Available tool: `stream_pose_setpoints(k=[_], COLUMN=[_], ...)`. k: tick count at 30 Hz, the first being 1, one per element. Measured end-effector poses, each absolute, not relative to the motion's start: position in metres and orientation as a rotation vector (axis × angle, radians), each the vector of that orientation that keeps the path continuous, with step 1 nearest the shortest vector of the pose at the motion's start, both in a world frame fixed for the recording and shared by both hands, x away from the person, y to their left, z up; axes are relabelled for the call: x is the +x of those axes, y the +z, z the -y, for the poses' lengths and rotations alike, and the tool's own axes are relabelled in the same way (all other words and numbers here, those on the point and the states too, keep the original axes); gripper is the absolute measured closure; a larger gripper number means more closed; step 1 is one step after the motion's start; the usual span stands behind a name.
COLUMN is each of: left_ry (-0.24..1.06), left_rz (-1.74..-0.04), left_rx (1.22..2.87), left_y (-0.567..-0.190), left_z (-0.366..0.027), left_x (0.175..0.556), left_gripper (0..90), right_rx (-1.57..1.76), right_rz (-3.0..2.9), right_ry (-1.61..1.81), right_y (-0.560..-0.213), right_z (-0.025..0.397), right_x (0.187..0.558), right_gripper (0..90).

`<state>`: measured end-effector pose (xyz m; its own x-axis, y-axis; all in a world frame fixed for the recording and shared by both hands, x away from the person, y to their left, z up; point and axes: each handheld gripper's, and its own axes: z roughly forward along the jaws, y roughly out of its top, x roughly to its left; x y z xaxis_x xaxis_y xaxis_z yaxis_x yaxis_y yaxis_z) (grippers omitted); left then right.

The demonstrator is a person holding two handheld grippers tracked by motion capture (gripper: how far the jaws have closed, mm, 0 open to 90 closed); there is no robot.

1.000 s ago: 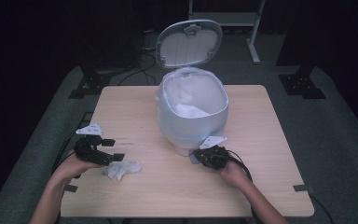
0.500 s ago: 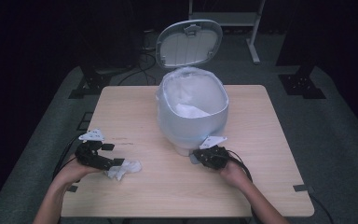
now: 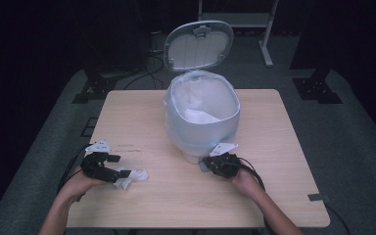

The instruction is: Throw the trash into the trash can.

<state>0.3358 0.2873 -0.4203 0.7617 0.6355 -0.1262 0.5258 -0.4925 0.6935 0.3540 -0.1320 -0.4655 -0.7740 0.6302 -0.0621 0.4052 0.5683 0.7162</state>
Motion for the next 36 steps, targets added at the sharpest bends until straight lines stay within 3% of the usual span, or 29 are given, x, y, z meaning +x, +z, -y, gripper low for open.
stream_pose_setpoints(k=[18,36], left_ry=[0.177,0.182], left_rz=[-0.893,-0.901], left_rx=[2.232,2.263], left_y=[-0.44,-0.46], left_z=[-0.289,-0.288], left_x=[0.335,0.333], left_gripper=[19.7,32.6], right_rx=[0.849,0.854], right_rz=[-2.493,-2.489], right_ry=[1.026,1.034], right_y=[-0.466,-0.466], right_z=[0.132,0.133], right_x=[0.354,0.354], right_gripper=[79.6,79.4])
